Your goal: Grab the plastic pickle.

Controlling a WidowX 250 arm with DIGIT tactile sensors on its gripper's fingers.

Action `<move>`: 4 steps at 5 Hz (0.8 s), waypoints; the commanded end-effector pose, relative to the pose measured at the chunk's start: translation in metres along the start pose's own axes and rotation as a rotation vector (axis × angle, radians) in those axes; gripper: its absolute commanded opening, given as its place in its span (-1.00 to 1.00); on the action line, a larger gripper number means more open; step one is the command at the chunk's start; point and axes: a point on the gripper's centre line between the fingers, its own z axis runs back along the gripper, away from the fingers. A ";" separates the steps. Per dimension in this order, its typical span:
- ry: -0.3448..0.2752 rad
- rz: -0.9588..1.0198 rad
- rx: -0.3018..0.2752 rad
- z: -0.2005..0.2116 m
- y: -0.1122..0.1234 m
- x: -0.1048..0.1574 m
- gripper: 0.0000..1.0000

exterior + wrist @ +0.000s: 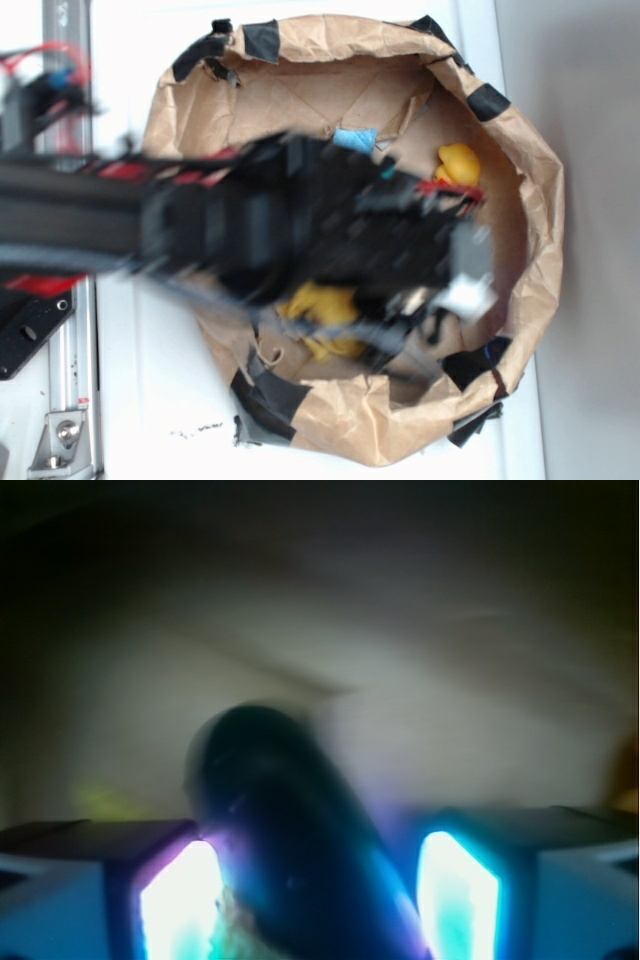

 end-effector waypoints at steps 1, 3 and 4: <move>-0.042 0.068 0.053 0.020 0.015 0.011 -1.00; -0.194 0.219 0.013 0.114 0.006 -0.013 -1.00; -0.218 0.356 -0.015 0.159 -0.011 -0.021 -1.00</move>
